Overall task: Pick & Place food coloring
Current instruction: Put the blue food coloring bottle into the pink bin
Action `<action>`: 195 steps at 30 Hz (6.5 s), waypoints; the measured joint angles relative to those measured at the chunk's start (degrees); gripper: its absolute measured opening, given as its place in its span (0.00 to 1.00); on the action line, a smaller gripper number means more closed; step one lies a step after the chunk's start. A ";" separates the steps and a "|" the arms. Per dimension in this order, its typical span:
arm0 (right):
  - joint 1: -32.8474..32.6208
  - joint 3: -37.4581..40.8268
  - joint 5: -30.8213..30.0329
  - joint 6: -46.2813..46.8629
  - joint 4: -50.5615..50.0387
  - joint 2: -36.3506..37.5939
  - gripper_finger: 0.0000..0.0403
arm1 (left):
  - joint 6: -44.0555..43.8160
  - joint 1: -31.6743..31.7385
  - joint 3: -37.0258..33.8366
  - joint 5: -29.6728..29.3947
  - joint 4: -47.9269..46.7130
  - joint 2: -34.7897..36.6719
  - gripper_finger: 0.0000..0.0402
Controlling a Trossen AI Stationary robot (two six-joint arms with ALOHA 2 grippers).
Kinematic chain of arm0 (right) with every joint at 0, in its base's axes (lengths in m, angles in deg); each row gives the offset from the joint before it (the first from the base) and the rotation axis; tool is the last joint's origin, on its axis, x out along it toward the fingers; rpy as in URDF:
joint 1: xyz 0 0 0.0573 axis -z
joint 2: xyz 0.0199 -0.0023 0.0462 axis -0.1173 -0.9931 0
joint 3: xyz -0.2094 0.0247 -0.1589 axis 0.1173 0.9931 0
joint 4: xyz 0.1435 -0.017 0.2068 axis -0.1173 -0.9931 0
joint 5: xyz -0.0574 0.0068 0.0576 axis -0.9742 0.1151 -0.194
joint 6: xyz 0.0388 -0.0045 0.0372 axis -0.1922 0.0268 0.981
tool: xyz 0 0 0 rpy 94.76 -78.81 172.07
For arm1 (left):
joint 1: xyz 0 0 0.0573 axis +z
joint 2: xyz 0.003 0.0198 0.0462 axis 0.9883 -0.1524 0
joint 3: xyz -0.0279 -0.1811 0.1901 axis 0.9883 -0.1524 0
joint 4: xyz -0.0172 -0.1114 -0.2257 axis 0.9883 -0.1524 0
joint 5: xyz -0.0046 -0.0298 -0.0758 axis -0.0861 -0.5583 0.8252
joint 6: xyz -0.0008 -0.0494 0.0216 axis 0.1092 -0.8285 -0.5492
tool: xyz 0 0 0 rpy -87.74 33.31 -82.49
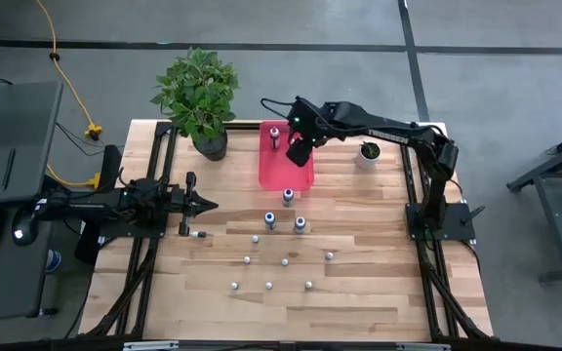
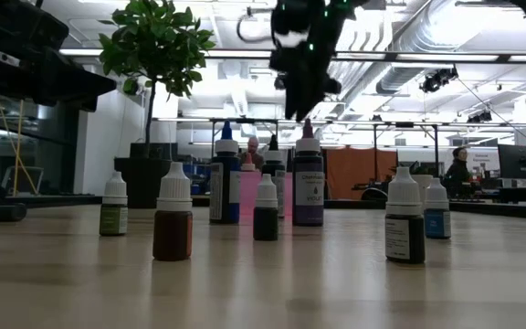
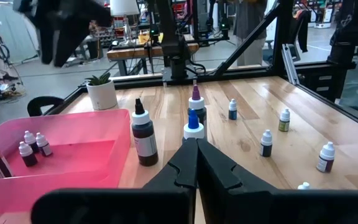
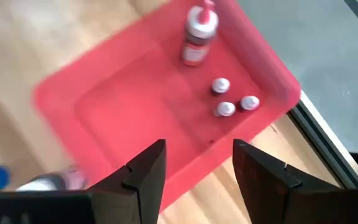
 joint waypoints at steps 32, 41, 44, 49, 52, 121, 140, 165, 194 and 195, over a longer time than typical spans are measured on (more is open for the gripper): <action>-38.31 42.18 9.09 9.84 8.38 26.16 0.40 | 0.01 0.01 0.00 0.00 0.00 0.01 0.00; -41.52 52.40 7.22 11.75 25.97 25.51 0.41 | 0.00 0.02 0.00 0.00 0.00 0.01 0.00; -41.52 53.44 8.00 11.98 28.54 24.17 0.41 | 0.00 0.02 0.00 0.00 0.00 -0.01 0.00; -41.55 54.11 9.71 10.83 30.98 21.55 0.44 | 0.00 0.00 0.00 0.00 0.00 0.00 0.00; -41.93 54.11 11.44 9.61 31.57 20.14 0.46 | 0.01 0.01 -0.01 0.00 0.00 -0.01 0.00; -41.30 36.73 7.52 8.24 21.02 15.95 0.15 | 0.01 0.01 0.00 0.00 0.00 -0.01 0.00; -26.91 4.11 0.46 -3.07 8.09 12.05 0.15 | 0.00 0.01 0.00 0.00 0.00 0.00 0.00; -0.69 -6.00 3.02 -0.44 1.95 -3.08 0.15 | 0.01 0.01 0.00 0.00 0.00 0.01 0.00; 6.74 15.03 9.61 -8.21 16.63 -6.28 0.15 | 0.01 0.00 0.00 -0.01 0.00 0.00 0.00; 6.74 15.03 9.65 -8.29 16.75 -6.60 0.15 | 0.01 0.00 0.00 0.00 0.00 0.00 0.00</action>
